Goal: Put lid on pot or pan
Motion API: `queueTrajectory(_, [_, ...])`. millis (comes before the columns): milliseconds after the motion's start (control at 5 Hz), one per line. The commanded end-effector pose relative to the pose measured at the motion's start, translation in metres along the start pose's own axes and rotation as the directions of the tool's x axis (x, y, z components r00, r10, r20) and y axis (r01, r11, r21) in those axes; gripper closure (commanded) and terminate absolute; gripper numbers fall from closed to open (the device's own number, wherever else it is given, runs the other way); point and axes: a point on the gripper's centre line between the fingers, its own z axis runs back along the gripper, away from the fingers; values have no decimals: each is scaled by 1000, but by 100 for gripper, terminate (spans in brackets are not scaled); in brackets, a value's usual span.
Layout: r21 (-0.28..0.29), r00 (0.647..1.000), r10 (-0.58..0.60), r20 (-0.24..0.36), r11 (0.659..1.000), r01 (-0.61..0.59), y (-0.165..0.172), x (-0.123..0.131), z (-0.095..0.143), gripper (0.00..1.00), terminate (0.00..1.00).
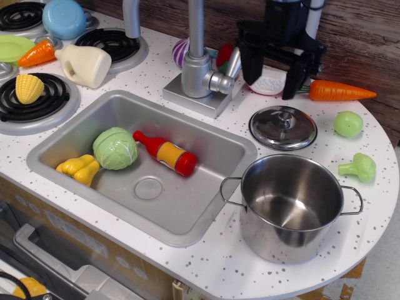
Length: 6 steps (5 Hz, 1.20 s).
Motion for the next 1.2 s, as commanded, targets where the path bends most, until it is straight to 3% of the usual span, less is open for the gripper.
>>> queueTrajectory(0, [50,997,-15,80,999,11,-3,28,4,0,0])
queueTrajectory(600, [40,994,1,111,999,-5,-6,36,-33,0,0])
queueTrajectory(1000, [20,991,-3,135,1000,1,-3,39,-43,0,0])
